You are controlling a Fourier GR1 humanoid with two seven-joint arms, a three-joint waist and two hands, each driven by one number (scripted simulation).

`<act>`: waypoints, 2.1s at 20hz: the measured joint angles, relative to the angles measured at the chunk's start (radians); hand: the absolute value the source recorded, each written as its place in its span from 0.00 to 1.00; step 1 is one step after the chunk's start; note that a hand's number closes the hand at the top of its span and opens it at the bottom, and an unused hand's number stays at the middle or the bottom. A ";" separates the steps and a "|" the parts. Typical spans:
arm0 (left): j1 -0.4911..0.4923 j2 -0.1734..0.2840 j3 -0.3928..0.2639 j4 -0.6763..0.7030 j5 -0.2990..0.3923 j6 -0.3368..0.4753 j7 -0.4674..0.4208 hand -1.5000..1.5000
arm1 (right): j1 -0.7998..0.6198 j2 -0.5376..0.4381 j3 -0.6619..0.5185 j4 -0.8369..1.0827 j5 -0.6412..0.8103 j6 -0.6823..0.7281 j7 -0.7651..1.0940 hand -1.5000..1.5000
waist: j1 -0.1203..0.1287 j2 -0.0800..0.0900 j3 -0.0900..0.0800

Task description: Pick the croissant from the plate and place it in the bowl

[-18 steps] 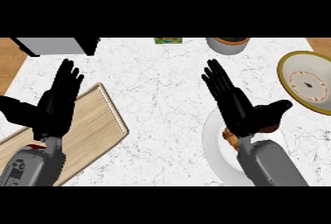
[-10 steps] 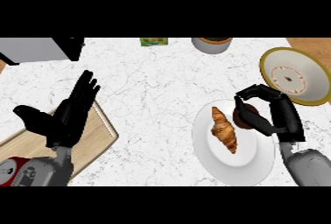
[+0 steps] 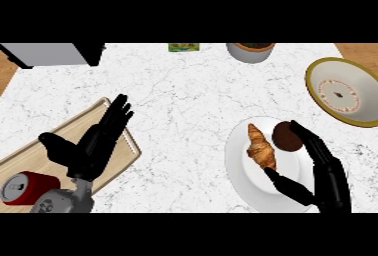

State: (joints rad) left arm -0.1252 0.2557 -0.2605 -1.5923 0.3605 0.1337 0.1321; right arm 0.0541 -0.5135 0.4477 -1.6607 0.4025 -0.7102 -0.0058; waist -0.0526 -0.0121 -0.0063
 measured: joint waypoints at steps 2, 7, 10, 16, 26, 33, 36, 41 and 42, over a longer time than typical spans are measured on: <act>0.004 0.003 -0.005 -0.004 -0.003 -0.006 -0.001 0.50 | 0.027 -0.042 0.008 0.000 0.108 0.000 0.091 0.00 | 0.004 0.000 -0.002; 0.009 0.001 -0.009 0.006 -0.006 -0.022 -0.017 0.50 | 0.051 -0.081 0.015 -0.045 0.333 0.095 0.382 0.00 | 0.011 0.003 -0.006; 0.011 -0.001 -0.014 0.011 -0.007 -0.031 -0.023 0.50 | 0.033 -0.075 0.029 -0.104 0.422 0.226 0.575 0.00 | 0.024 0.004 -0.006; -0.006 -0.014 -0.024 0.023 -0.007 -0.047 -0.022 0.50 | -0.075 0.033 0.096 -0.207 0.520 0.548 0.958 0.00 | 0.051 0.009 -0.002; -0.018 -0.024 -0.002 0.052 -0.003 -0.077 -0.034 0.50 | -0.221 0.236 0.077 -0.156 0.553 0.814 1.148 0.00 | 0.057 0.012 0.004; -0.017 -0.035 0.008 0.065 -0.014 -0.084 -0.045 0.50 | -0.239 0.316 0.028 -0.079 0.566 0.894 1.153 0.00 | 0.055 0.012 0.005; -0.016 -0.045 0.006 0.052 -0.020 -0.082 -0.030 0.50 | -0.235 0.334 0.005 -0.064 0.571 0.917 1.133 0.00 | 0.054 0.012 0.006; -0.017 -0.059 0.011 0.041 -0.036 -0.080 -0.017 0.50 | -0.224 0.364 -0.019 -0.006 0.620 0.928 1.097 0.00 | 0.054 0.012 0.006; -0.014 -0.056 0.018 0.034 -0.035 -0.085 -0.009 0.50 | -0.224 0.368 -0.027 0.002 0.629 0.930 1.090 0.00 | 0.054 0.012 0.006</act>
State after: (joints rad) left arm -0.1394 0.2002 -0.2429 -1.5584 0.3257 0.0488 0.1228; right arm -0.1698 -0.1455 0.4212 -1.6589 1.0318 0.2202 1.0847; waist 0.0017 -0.0003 -0.0003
